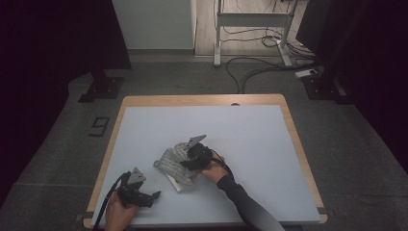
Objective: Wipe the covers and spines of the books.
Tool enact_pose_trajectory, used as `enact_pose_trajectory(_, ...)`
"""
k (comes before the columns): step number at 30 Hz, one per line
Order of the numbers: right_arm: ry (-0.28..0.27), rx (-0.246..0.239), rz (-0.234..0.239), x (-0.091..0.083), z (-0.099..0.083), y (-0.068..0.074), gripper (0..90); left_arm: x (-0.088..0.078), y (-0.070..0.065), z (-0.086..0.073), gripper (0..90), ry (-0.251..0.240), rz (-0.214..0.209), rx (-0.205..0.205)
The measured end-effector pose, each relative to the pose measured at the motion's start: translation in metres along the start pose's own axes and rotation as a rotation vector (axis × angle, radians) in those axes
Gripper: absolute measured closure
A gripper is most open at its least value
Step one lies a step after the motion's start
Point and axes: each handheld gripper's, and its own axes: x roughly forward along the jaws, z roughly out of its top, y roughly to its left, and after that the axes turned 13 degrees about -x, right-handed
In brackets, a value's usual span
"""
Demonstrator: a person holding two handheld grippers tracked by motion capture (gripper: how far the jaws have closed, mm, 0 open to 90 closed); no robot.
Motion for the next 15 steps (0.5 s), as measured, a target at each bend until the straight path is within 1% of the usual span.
enact_pose_trajectory(15,0.016,0.053,-0.069,-0.013,-0.02,-0.025,61.8,0.0,0.0,0.0,0.0,0.0,0.0,0.0)
